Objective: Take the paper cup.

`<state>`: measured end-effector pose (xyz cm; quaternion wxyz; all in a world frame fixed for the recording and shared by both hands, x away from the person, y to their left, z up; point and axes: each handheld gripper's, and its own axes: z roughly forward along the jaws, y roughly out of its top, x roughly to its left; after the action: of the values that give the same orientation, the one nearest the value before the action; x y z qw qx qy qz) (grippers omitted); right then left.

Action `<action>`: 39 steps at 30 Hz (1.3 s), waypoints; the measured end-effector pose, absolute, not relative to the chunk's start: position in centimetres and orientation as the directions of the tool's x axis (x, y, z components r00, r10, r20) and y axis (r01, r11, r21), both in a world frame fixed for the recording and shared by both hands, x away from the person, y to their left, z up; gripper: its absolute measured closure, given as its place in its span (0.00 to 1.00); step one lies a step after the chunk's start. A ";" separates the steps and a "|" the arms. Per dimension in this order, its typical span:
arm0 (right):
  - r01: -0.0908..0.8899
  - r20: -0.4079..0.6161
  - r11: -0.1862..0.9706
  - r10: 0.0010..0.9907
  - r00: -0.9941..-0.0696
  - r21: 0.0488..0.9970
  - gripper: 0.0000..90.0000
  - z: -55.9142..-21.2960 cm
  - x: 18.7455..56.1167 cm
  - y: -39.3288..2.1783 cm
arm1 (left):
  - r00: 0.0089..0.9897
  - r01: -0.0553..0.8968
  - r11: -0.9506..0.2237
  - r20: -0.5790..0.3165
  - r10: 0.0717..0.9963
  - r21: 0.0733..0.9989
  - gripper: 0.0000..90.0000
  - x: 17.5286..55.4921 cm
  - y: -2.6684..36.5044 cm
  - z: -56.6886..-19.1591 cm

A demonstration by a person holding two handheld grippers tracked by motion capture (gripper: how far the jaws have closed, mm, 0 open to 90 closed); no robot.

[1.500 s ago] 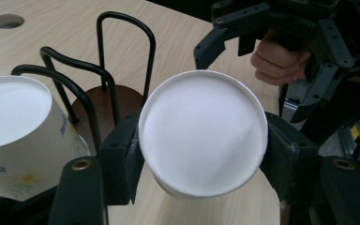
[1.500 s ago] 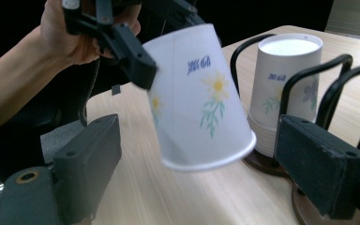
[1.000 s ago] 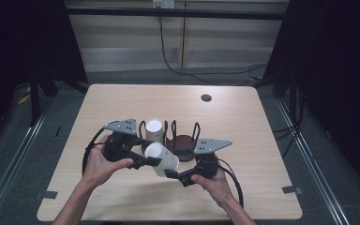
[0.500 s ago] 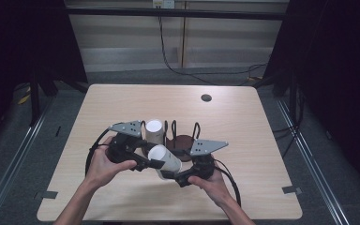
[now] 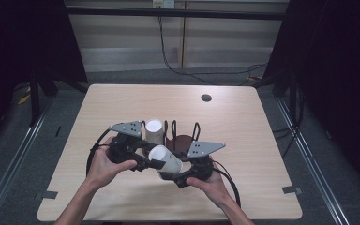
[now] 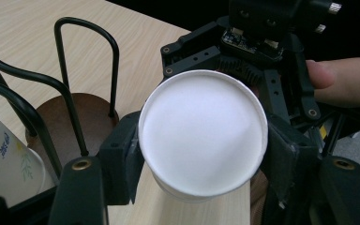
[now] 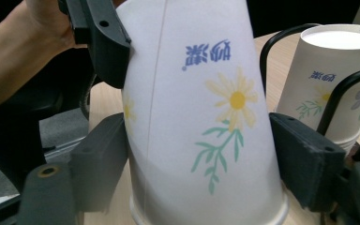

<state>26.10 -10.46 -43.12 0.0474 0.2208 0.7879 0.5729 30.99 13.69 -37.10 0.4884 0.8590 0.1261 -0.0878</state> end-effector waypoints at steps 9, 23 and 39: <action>0.296 0.184 0.242 0.398 -0.899 0.924 0.30 -43.0 26.0 -10.5 | 0.948 0.317 -0.467 -0.288 0.134 0.826 0.40 31.1 14.0 -37.2; 0.305 0.193 0.254 0.385 -0.902 0.918 0.32 -42.8 26.0 -10.6 | 0.949 0.314 -0.457 -0.283 0.138 0.832 0.22 31.2 14.0 -37.5; 0.336 0.211 0.257 0.414 -0.885 0.906 0.33 -42.9 26.5 -11.5 | 0.935 0.354 -0.424 -0.302 0.187 0.834 0.18 31.3 16.4 -38.0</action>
<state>26.49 -11.47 -42.86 0.0350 0.2367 0.7919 0.5618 31.30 16.44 -38.04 0.5119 0.8399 0.1609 -0.0814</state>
